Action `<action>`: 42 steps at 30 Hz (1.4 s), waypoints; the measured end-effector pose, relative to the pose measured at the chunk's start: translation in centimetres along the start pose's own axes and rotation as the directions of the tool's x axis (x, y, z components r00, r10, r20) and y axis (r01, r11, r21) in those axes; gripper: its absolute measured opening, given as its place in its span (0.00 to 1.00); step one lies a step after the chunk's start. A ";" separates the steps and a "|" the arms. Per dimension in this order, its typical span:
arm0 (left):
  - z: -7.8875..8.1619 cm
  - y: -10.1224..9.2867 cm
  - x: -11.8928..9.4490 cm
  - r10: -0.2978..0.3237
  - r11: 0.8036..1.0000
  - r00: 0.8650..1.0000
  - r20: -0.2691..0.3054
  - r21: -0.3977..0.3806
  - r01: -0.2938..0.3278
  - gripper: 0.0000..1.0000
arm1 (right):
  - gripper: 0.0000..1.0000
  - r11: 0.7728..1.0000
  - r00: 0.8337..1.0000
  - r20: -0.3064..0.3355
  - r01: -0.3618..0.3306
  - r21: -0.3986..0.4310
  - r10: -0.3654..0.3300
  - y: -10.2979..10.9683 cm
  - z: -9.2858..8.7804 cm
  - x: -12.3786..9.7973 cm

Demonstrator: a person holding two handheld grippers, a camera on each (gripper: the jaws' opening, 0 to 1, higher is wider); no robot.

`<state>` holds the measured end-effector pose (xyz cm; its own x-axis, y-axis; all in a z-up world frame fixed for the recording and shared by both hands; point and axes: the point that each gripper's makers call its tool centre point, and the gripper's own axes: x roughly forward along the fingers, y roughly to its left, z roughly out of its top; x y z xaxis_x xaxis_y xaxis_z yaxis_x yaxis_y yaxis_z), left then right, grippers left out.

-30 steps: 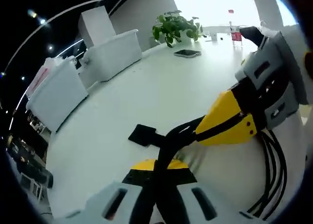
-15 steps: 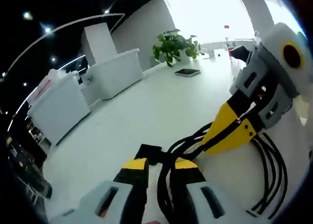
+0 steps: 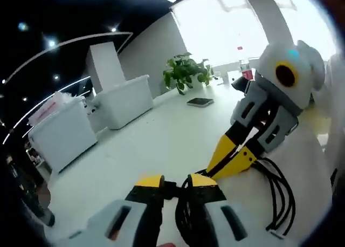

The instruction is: Coil the Type-C to USB data cable on the desktop and secure it with Velcro straps.

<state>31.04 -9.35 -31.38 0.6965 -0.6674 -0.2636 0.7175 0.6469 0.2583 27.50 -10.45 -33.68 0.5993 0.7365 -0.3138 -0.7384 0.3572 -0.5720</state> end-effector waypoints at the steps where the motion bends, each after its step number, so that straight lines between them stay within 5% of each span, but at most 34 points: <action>1: 0.0 -0.1 0.4 -0.016 1.000 1.000 0.018 -0.026 0.016 0.14 | 0.01 1.000 1.000 0.002 0.000 0.002 0.000 0.0 0.1 0.0; 4: -2.5 -1.2 1.7 -0.080 0.996 0.994 -0.080 0.043 0.083 0.09 | 0.01 1.000 1.000 0.000 -0.008 0.004 0.008 0.0 0.1 0.1; 6: -4.5 -0.9 2.3 -0.052 0.976 0.984 -0.173 0.199 0.087 0.07 | 0.01 1.000 1.000 0.003 -0.023 0.002 0.023 0.1 0.3 0.1; 8: -5.0 0.0 2.5 0.005 0.954 0.981 -0.195 0.295 0.054 0.04 | 0.01 1.000 1.000 0.007 -0.028 -0.008 0.028 0.0 0.5 0.2; 12: -5.4 -0.1 2.6 -0.021 0.953 0.977 -0.213 0.291 0.084 0.03 | 0.01 0.998 0.999 0.005 -0.034 -0.054 0.034 -0.4 0.9 0.6; 17: -5.7 -0.7 2.5 -0.040 0.908 0.969 -0.245 0.395 0.137 0.02 | 0.01 0.996 0.999 -0.010 -0.043 -0.082 0.043 -1.5 0.9 2.5; 31: -6.2 -0.6 2.7 -0.091 0.884 0.959 -0.268 0.421 0.202 0.02 | 0.01 0.968 0.982 -0.115 -0.172 -0.181 0.153 -1.9 -2.3 8.3; 32: -7.0 0.0 2.4 -0.051 0.853 0.946 -0.319 0.479 0.208 0.02 | 0.01 0.967 0.979 -0.119 -0.185 -0.176 0.166 -1.7 -2.6 8.4; 33: -6.4 0.0 2.8 -0.034 0.828 0.961 -0.276 0.530 0.181 0.02 | 0.01 0.968 0.979 -0.115 -0.188 -0.165 0.171 -1.7 -2.9 8.6; 34: -6.8 -0.1 2.6 -0.020 0.814 0.952 -0.304 0.548 0.192 0.02 | 0.01 0.970 0.978 -0.104 -0.194 -0.144 0.181 -1.6 -2.8 8.7; 37: -7.4 0.2 1.9 0.006 0.839 0.947 -0.320 0.517 0.169 0.02 | 0.00 0.969 0.973 -0.087 -0.224 -0.104 0.216 -1.6 -2.8 8.6; 42: -7.5 0.8 0.7 0.011 0.902 0.961 -0.277 0.417 0.110 0.02 | 0.01 0.953 0.957 -0.104 -0.281 -0.116 0.270 -1.2 -3.0 9.0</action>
<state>32.11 -6.52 -38.33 0.6776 -0.5316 -0.5082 0.7233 0.3564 0.5915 34.66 -5.97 -38.09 0.4065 0.7416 -0.5336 -0.8360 0.0664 -0.5447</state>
